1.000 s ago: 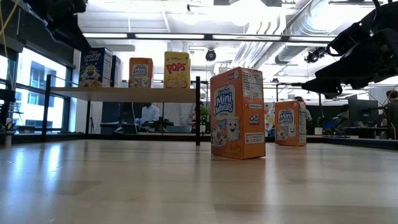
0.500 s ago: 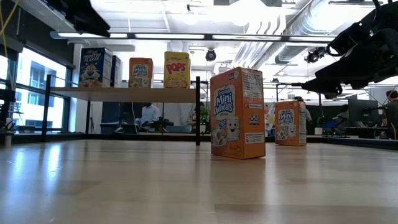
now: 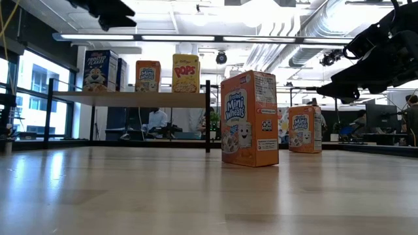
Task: Stack cereal on shelf
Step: Put the top orange cereal box on the shelf aligned with the other orange cereal box
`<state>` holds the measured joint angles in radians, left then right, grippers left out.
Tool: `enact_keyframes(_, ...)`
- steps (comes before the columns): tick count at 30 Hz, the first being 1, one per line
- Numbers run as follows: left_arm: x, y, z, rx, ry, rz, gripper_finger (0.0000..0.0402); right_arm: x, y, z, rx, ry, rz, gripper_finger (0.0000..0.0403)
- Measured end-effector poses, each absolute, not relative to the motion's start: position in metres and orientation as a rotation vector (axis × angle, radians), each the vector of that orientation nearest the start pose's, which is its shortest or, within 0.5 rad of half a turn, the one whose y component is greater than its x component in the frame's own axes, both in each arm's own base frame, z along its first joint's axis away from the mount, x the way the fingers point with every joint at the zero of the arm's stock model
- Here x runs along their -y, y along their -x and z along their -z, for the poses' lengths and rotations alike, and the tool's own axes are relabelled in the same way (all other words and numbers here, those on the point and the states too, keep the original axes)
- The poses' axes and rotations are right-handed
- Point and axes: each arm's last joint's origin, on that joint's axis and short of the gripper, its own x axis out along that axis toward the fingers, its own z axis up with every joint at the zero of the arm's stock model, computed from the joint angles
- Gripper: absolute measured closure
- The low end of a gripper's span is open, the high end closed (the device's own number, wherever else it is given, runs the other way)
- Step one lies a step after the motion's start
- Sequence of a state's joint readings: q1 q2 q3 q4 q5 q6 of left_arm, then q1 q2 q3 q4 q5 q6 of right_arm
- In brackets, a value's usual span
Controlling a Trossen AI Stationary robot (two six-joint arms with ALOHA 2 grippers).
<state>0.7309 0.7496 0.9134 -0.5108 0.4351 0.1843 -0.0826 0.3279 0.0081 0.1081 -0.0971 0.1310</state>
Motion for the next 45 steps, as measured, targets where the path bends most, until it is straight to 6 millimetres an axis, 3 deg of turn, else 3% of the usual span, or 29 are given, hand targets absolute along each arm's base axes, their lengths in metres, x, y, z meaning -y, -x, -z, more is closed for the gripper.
enact_keyframes(12,-0.091,-0.145,-0.351,-0.265,0.046,-0.183,0.0178,0.009,-0.116,-0.148,-0.206,-0.142,0.09,0.0142)
enact_keyframes(17,-0.086,-0.152,-0.351,-0.263,0.039,-0.138,0.0178,0.009,-0.116,-0.149,-0.191,-0.227,0.1,0.0142)
enact_keyframes(29,-0.075,-0.157,-0.371,-0.219,0.003,-0.07,0.0178,0.011,-0.118,-0.171,0.012,-0.198,0.117,0.0142)
enact_keyframes(38,-0.072,-0.157,-0.378,-0.2,-0.067,-0.054,0.0178,0.016,-0.117,-0.23,0.102,-0.044,0.284,0.0141)
enact_keyframes(41,-0.072,-0.157,-0.378,-0.201,-0.068,-0.054,0.0178,0.016,-0.117,-0.256,0.049,0.005,0.307,0.0141)
enact_keyframes(45,-0.072,-0.157,-0.378,-0.201,-0.068,-0.054,0.0178,0.021,-0.118,-0.286,-0.102,0.048,0.459,0.0141)
